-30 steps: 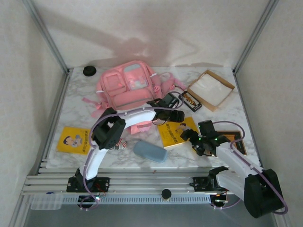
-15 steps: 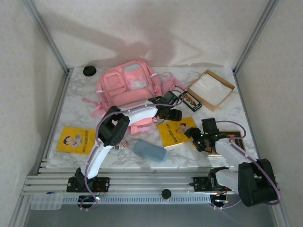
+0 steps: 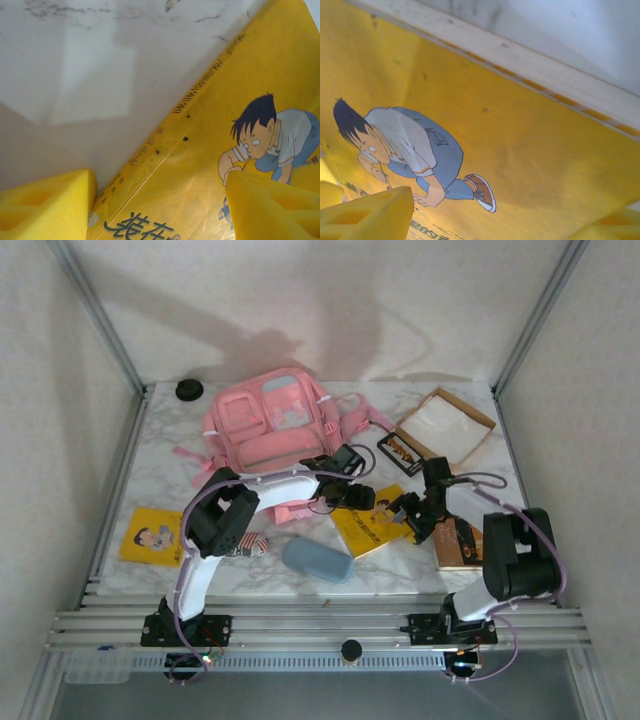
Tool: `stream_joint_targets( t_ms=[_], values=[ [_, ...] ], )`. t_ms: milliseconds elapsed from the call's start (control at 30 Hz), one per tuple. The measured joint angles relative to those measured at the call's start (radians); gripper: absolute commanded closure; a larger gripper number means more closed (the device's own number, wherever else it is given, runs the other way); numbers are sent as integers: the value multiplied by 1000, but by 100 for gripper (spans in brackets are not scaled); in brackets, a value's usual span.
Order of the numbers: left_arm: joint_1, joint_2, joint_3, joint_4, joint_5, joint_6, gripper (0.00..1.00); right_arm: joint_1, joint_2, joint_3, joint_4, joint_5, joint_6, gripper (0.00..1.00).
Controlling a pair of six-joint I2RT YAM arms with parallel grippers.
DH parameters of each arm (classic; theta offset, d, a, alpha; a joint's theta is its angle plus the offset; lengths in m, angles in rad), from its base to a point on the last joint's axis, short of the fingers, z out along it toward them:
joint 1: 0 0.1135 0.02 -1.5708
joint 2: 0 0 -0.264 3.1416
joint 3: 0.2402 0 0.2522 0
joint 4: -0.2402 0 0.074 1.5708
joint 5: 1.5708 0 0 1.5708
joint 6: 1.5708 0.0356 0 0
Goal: Pack the student bag
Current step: Rotate the book at the center of the table, then pick up the book from the middle-right of the table.
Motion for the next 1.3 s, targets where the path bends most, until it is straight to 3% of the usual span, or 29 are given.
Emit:
stream_joint_targets(
  t_ms=[167, 367, 500, 633, 900, 1300],
  values=[
    [1, -25, -36, 7, -11, -38, 33, -5, 45, 58, 23, 14, -26, 25],
    [-18, -50, -82, 50, 21, -118, 34, -21, 64, 149, 285, 74, -85, 21],
    [-43, -69, -111, 80, 29, -164, 34, -26, 64, 206, 345, 79, -122, 18],
    [-44, -113, -149, 88, -5, -196, 33, -35, 26, 178, 308, 101, -173, 11],
    [-24, -161, -188, 213, -74, -304, 34, -87, -119, 40, 201, 75, -322, 14],
    [-24, -152, -204, 271, -135, -389, 36, -63, -29, -4, 208, 3, -437, 22]
  ],
)
